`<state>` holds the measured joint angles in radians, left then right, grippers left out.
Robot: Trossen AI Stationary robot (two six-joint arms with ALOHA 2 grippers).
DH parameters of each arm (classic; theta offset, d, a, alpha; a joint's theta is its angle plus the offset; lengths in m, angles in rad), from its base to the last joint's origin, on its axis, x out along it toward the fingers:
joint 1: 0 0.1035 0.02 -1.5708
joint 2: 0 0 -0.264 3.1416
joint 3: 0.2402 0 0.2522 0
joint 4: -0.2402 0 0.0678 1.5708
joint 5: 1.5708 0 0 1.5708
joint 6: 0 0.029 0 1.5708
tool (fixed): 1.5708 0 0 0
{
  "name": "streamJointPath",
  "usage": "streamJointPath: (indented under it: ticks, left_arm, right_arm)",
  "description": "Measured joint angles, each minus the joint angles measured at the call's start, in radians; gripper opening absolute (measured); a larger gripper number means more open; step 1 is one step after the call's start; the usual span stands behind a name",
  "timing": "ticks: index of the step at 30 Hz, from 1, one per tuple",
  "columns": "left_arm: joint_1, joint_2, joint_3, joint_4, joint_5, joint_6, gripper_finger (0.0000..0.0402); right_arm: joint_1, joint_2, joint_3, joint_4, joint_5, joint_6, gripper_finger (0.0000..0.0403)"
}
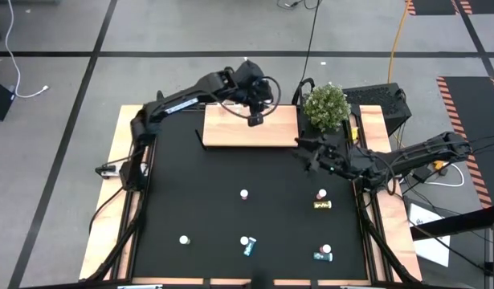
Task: Pick and place medicine bottles onto shelf by color
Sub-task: Put the top left yellow pill bottle on the shelf
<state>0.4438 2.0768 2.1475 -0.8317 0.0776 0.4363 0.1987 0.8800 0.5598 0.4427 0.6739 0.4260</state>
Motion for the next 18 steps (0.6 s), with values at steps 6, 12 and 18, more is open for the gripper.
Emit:
streamJointPath:
  ticks: [6,12,18]
  left_arm:
    - [0.05,0.137,-0.002,0.096,0.011,0.061,0.0118]
    - [0.105,0.195,-0.002,0.082,0.019,0.047,0.0118]
    - [0.156,0.234,-0.002,0.109,0.067,0.015,0.0118]
  right_arm:
    - [-0.001,0.004,0.0,-0.001,0.131,0.01,0.0267]
    - [-0.003,0.006,0.0,-0.012,0.194,0.037,0.0267]
    - [-0.013,0.006,0.0,-0.01,0.219,0.036,0.0267]
